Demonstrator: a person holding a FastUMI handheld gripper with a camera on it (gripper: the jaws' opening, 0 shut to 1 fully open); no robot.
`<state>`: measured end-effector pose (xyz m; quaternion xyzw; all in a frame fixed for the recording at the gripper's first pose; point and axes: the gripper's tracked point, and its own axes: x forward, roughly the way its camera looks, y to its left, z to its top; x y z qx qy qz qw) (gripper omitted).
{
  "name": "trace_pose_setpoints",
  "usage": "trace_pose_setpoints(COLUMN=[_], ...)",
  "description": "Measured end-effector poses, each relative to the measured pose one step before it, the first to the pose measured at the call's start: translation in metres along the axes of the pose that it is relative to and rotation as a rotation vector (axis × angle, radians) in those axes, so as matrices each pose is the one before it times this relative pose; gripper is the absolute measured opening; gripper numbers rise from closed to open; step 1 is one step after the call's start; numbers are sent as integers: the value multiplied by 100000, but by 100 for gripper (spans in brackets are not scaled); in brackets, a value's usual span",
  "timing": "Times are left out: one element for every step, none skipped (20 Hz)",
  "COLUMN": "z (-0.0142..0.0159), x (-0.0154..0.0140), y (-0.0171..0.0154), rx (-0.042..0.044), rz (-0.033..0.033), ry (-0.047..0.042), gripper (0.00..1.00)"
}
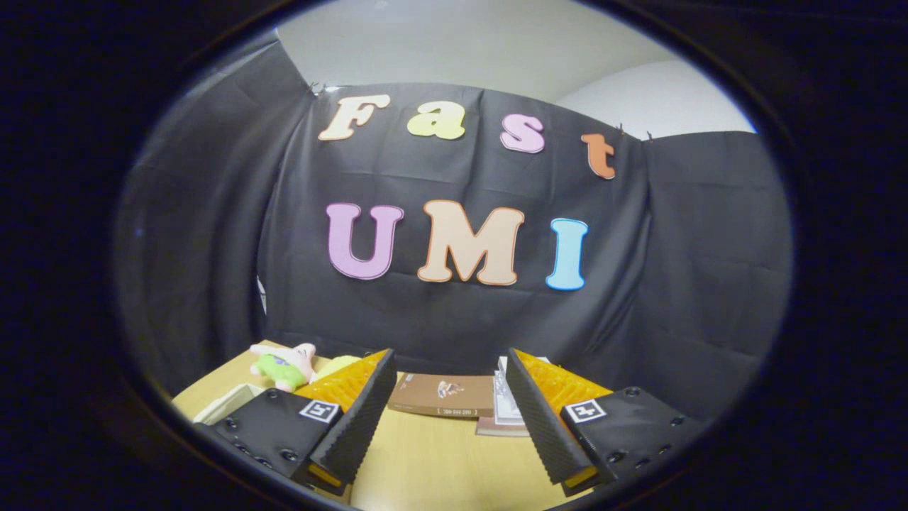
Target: Open the storage box then place both shoes into the box .Put the left shoe in first, then the right shoe, with the right side of both shoes facing outward in a uniform manner.
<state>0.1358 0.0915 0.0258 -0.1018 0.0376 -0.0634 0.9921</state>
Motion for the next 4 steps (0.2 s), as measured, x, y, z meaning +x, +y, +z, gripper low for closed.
trace_pose_setpoints(z=[61,69,-137,-67], x=[-191,-118,-157,-58], y=[156,251,-79,64], rx=[1152,1057,953,787], rz=[534,889,320,564], ry=[-904,-842,-318,-260], gripper=[99,99,99,99])
